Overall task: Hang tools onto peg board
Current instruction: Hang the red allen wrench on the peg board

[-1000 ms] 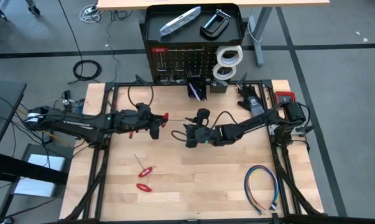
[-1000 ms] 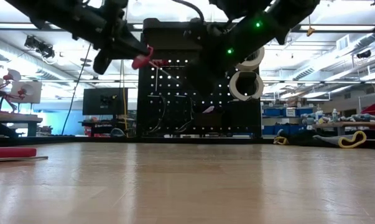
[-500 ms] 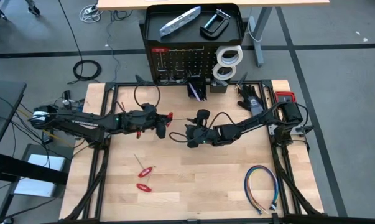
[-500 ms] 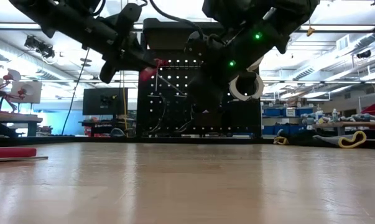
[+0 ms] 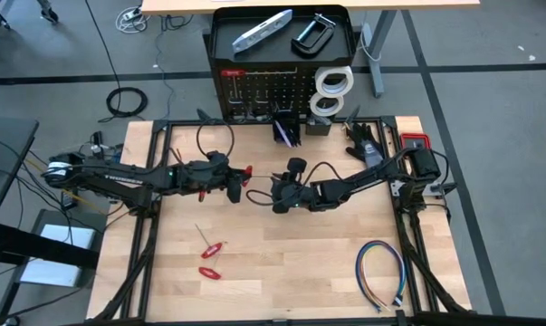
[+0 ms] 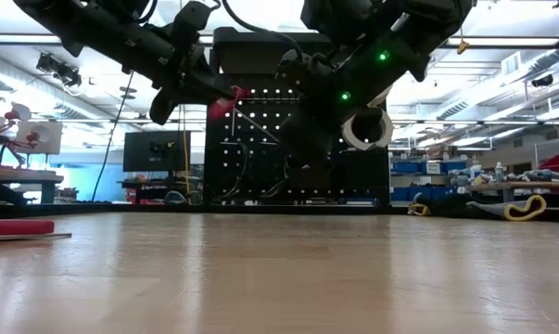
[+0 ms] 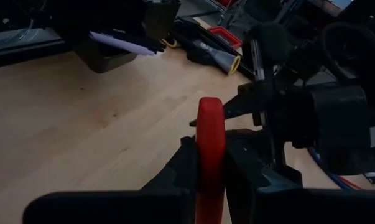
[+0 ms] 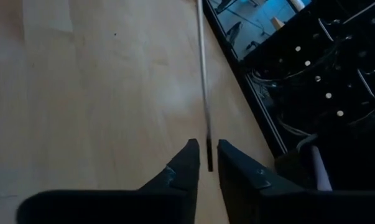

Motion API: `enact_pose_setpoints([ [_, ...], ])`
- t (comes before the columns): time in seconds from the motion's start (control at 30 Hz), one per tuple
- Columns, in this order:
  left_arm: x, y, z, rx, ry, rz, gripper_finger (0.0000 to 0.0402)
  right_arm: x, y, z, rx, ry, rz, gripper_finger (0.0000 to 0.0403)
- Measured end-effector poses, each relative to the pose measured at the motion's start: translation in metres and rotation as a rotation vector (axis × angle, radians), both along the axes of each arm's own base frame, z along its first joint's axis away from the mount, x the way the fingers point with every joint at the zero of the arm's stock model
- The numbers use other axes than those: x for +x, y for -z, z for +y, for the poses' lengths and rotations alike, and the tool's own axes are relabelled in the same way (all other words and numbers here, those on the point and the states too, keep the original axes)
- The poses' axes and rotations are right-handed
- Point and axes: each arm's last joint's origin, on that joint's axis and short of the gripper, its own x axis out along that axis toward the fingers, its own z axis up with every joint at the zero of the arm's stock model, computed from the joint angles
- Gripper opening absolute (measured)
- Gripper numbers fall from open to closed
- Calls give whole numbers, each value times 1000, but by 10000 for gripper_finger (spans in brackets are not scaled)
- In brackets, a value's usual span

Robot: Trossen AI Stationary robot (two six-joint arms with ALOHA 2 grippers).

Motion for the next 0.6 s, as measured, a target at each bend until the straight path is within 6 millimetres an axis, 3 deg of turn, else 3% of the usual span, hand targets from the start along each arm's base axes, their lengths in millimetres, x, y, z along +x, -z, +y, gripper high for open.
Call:
enact_pose_setpoints([
  [0.27,0,0,0,-3,7,-5,50,0,0,0,-1,0,6,11],
  [0.6,1,-2,-1,20,31,-13,78,0,0,0,13,6,-6,7],
])
